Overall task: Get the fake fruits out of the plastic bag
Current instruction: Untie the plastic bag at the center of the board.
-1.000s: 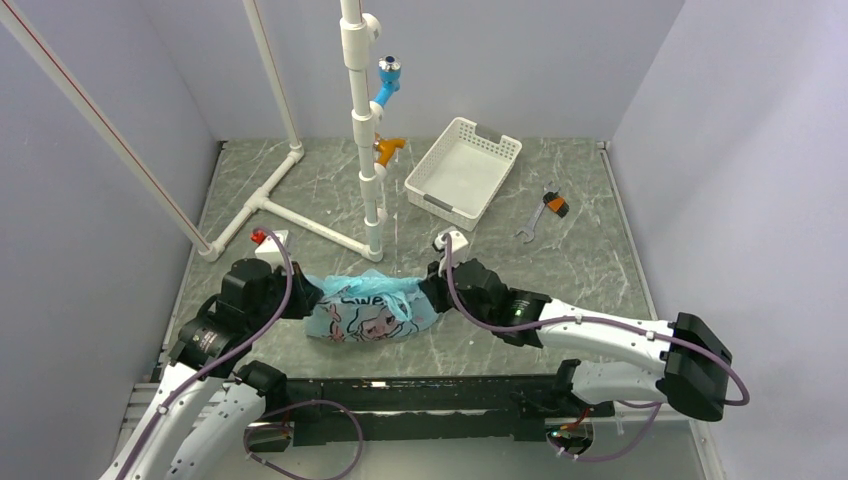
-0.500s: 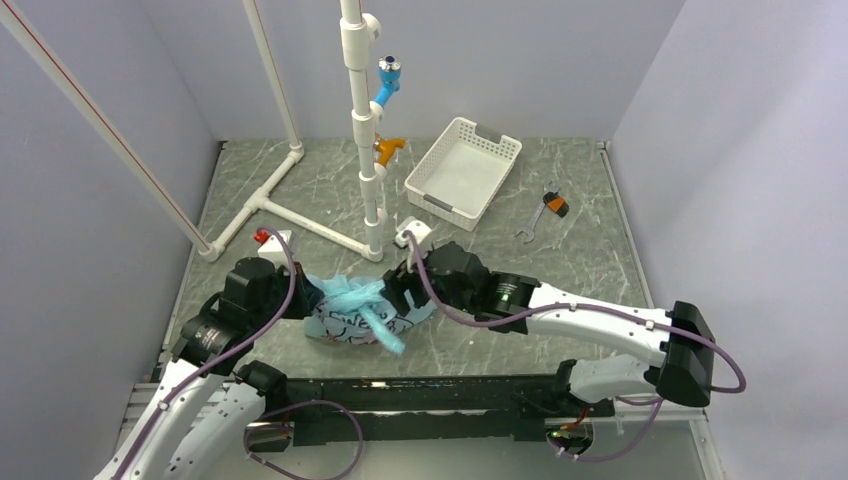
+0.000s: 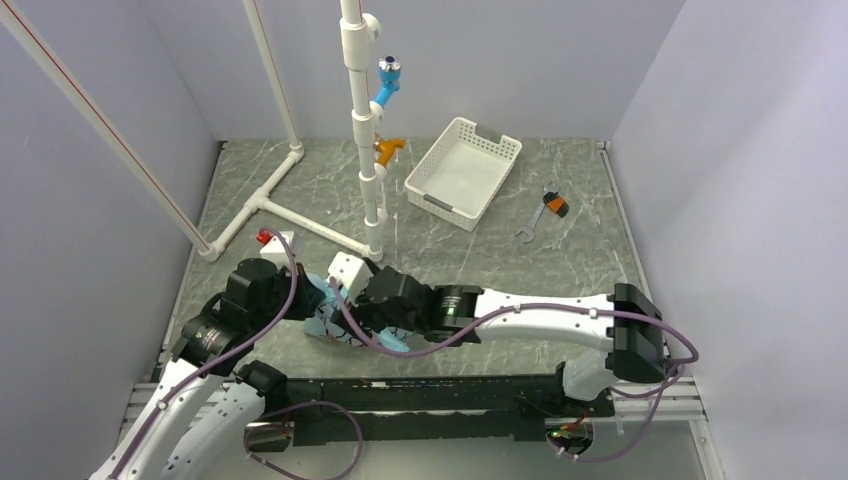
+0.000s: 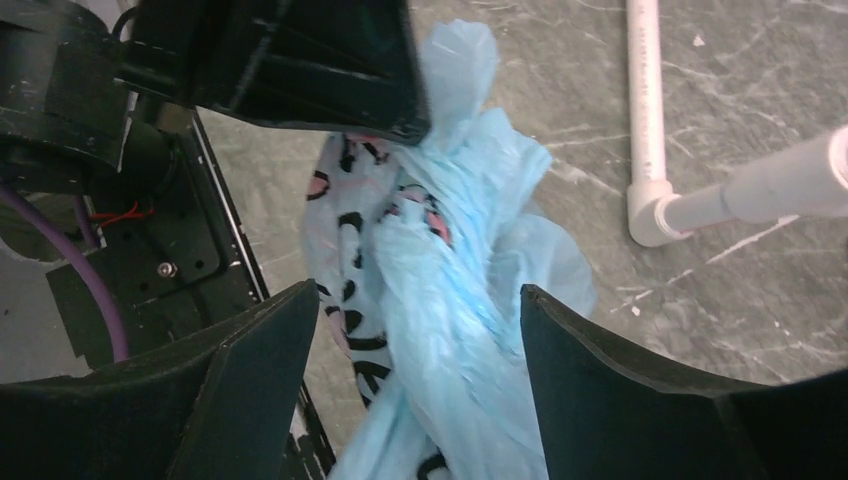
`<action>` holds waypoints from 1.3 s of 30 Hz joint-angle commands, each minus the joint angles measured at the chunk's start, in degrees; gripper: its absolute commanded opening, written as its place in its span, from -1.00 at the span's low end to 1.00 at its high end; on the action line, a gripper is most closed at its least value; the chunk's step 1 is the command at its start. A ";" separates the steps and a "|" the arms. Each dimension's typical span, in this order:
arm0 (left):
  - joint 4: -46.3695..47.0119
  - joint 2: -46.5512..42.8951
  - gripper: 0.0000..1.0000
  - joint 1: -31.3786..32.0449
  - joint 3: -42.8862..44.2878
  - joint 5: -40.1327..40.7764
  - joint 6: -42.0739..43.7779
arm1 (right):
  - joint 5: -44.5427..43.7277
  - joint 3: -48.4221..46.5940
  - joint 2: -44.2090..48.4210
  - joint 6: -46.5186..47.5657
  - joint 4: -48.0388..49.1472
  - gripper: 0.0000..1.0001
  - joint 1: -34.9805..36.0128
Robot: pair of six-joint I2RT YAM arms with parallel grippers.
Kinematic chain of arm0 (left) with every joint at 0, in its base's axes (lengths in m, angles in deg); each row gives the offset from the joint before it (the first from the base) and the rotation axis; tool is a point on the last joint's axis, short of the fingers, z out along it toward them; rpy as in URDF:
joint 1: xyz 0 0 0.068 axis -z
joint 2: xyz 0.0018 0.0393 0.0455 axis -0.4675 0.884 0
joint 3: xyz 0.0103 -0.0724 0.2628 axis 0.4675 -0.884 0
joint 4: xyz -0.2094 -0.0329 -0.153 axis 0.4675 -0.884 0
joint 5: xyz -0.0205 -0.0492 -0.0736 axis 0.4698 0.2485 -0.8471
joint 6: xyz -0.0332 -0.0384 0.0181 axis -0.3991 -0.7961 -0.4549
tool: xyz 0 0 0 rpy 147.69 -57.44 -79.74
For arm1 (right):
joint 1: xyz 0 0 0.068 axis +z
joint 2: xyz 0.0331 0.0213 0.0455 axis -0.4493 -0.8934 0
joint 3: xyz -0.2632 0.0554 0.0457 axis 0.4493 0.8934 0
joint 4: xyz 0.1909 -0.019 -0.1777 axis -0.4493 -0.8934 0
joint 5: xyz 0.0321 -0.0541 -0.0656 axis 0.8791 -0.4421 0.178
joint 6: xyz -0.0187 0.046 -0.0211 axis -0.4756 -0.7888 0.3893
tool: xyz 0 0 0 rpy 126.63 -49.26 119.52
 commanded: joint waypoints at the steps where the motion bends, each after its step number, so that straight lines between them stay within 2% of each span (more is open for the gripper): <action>1: 0.43 -0.06 -1.00 0.32 0.53 1.28 0.02 | -5.43 -3.79 -2.60 3.37 1.25 0.49 2.42; 4: 0.35 -0.06 -1.00 0.59 0.50 1.28 -0.06 | -8.11 -3.55 -3.47 3.11 2.26 0.38 2.76; 5: 0.40 -0.09 -1.00 0.65 0.49 1.28 -0.13 | -9.25 -3.52 -3.57 3.02 2.35 0.29 2.72; 7: 0.39 -0.01 -1.00 0.76 0.51 1.28 -0.15 | -11.77 -3.34 -3.55 2.92 2.71 -0.04 2.75; 9: 0.32 0.30 -1.00 0.74 0.62 1.28 -0.16 | -14.59 -2.61 -3.10 2.77 3.57 -0.50 2.76; 11: 0.24 0.37 -1.00 0.90 0.66 1.28 -0.16 | -16.12 -1.69 -2.14 2.58 4.57 -0.67 2.71; 17: -0.57 -0.07 -1.00 1.05 0.97 2.58 -0.55 | -15.27 3.59 4.90 2.93 8.35 -0.83 2.23; 20: -0.65 -1.20 -1.00 1.14 0.89 3.49 -0.72 | -11.47 7.01 9.54 1.13 11.17 -0.88 -0.01; 22: -0.69 -1.86 -1.00 1.15 0.82 4.08 -0.93 | -6.87 8.83 12.63 -3.20 11.32 -0.94 -3.46; 25: -0.88 -2.15 -1.00 1.29 0.92 4.28 -0.93 | 3.06 12.49 16.89 -12.44 12.42 -0.94 -12.31; 28: -0.91 -2.30 -1.00 1.35 0.93 4.32 -0.88 | 14.77 17.07 19.74 -23.87 16.17 -0.97 -22.13; 31: -0.88 -2.55 -1.00 1.46 0.93 4.59 -1.00 | 24.41 21.94 20.99 -35.27 22.23 -0.98 -29.03; 36: -0.78 -3.08 -1.00 1.49 0.86 4.20 -0.88 | 32.39 28.44 19.47 -46.64 31.91 -0.98 -34.86; 39: -0.73 -3.47 -1.00 1.64 0.84 4.21 -0.89 | 36.74 29.17 16.79 -49.78 35.61 -0.98 -36.63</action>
